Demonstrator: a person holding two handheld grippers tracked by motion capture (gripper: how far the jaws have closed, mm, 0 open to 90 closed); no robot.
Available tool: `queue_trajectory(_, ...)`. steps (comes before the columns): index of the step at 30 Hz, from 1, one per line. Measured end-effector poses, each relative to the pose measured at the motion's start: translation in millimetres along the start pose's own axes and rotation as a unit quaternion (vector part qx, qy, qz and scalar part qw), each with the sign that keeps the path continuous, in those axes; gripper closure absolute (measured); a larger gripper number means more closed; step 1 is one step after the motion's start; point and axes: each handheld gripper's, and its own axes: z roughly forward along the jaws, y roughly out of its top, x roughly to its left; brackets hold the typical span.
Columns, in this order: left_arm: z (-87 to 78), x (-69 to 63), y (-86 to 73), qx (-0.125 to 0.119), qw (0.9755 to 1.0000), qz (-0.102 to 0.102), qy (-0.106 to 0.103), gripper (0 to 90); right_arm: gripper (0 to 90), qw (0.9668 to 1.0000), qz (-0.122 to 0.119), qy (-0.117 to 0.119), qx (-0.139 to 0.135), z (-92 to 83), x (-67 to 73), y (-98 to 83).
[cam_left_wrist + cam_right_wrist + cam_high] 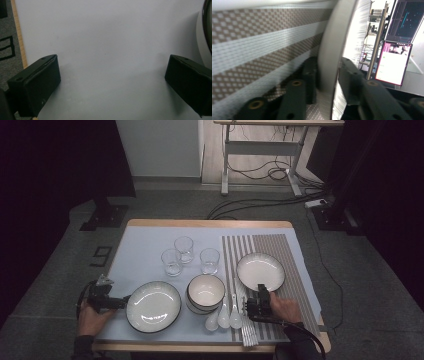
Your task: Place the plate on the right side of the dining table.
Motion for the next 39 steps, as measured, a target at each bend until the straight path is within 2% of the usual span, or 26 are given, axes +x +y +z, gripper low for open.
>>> queue_trajectory(1, 0.0, 0.0, 0.0, 0.000, 1.0000, 0.000, 0.000, 0.1, 59.6, 1.0000, 0.004, 0.004, -0.001, -0.7, -3.5, -1.2)
queue_trajectory(10, -0.1, 0.3, 0.0, 0.001, 1.0000, 0.001, 0.000, 0.0, 44.6, 0.9985, 0.046, 0.020, -0.021, -9.9, -15.4, -12.9)
queue_trajectory(16, 0.0, 0.5, 0.1, 0.002, 1.0000, 0.000, -0.001, 0.0, 40.6, 0.9952, 0.084, 0.038, -0.035, -15.6, -22.9, -22.1)
queue_trajectory(19, 0.1, 0.7, 0.1, 0.002, 1.0000, -0.001, -0.001, 0.0, 38.9, 0.9921, 0.105, 0.051, -0.046, -19.2, -28.0, -26.7)
queue_trajectory(21, 0.1, 0.7, 0.1, 0.002, 1.0000, -0.001, -0.001, 0.0, 38.3, 0.9912, 0.110, 0.053, -0.051, -20.2, -30.1, -28.5)
queue_trajectory(22, 0.1, 0.7, 0.1, 0.002, 1.0000, -0.001, -0.001, 0.0, 37.7, 0.9883, 0.127, 0.059, -0.060, -22.5, -34.2, -32.2)
queue_trajectory(27, 0.1, 0.8, 0.1, 0.002, 1.0000, -0.001, -0.001, 0.0, 36.3, 0.9803, 0.168, 0.075, -0.072, -27.4, -43.1, -42.9)
queue_trajectory(31, 0.1, 0.8, 0.1, 0.002, 1.0000, -0.001, -0.002, 0.0, 35.5, 0.9716, 0.205, 0.086, -0.080, -30.3, -48.5, -51.5)
queue_trajectory(32, 0.1, 0.8, 0.1, 0.002, 1.0000, -0.001, -0.002, 0.0, 35.5, 0.9716, 0.205, 0.086, -0.080, -30.3, -48.5, -51.5)
queue_trajectory(35, 0.1, 0.8, 0.1, 0.002, 1.0000, -0.001, -0.001, 0.0, 33.5, 0.9639, 0.234, 0.096, -0.083, -32.6, -52.5, -57.4)
queue_trajectory(36, 0.1, 0.8, 0.1, 0.002, 1.0000, -0.001, -0.002, 0.0, 32.3, 0.9578, 0.254, 0.104, -0.084, -34.5, -55.3, -61.5)
queue_trajectory(37, 0.1, 0.8, 0.1, 0.002, 1.0000, -0.001, -0.002, 0.0, 32.3, 0.9578, 0.254, 0.104, -0.084, -34.5, -55.3, -61.5)
queue_trajectory(38, 0.1, 0.8, 0.1, 0.002, 1.0000, -0.001, -0.002, 0.0, 31.8, 0.9536, 0.268, 0.107, -0.085, -35.5, -56.9, -63.7)
queue_trajectory(39, 0.1, 0.8, 0.1, 0.002, 1.0000, -0.001, -0.002, 0.0, 29.8, 0.9424, 0.302, 0.112, -0.089, -37.8, -60.1, -68.0)
